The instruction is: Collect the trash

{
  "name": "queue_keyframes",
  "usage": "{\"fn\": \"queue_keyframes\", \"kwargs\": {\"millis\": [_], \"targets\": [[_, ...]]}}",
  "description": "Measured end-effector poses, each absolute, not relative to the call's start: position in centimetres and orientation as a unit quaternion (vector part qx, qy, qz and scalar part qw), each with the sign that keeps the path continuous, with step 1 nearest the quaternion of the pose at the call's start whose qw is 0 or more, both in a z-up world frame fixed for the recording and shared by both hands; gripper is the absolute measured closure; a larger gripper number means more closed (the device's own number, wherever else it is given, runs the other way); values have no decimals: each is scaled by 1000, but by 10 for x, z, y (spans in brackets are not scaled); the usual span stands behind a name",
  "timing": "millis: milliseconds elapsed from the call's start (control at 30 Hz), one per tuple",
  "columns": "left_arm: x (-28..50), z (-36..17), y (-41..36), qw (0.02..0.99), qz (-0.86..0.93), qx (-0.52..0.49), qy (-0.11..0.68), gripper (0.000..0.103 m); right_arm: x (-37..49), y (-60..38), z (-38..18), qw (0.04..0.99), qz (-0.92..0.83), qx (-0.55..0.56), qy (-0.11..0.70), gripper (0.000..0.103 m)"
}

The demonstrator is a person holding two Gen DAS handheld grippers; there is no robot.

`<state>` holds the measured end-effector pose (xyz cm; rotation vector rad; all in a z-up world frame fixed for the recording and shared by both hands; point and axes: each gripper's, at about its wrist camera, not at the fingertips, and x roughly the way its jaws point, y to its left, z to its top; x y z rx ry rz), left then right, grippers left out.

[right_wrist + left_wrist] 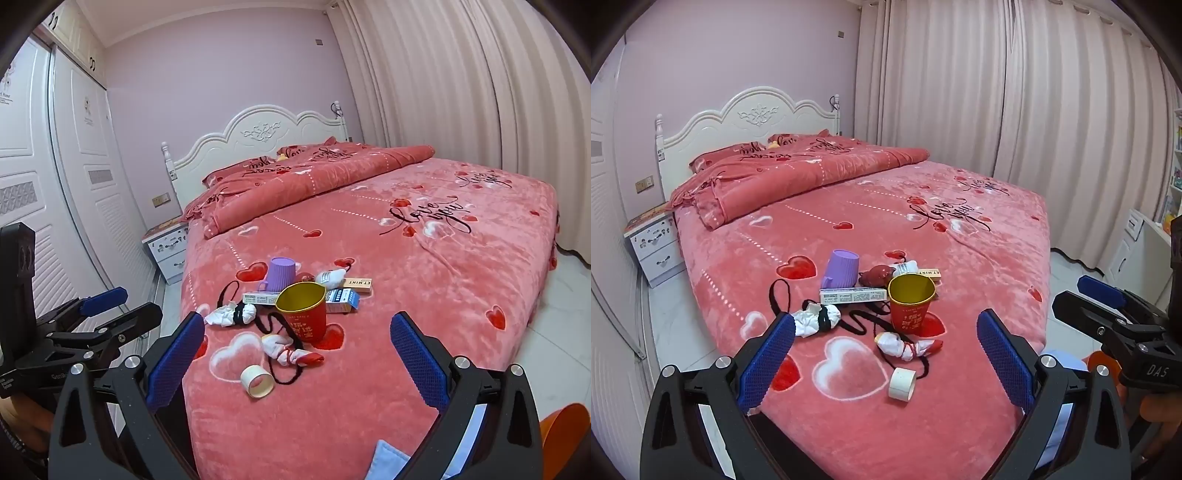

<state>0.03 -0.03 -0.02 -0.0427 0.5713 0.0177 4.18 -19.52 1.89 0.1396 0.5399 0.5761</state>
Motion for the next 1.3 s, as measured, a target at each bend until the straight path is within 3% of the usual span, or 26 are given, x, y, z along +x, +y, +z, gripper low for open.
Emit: {"fn": "queue_keyframes", "kwargs": {"millis": [1300], "targets": [[0,-15,3,954,8,-23,300,6,45,-192,7,915,277,72,283,4]]}}
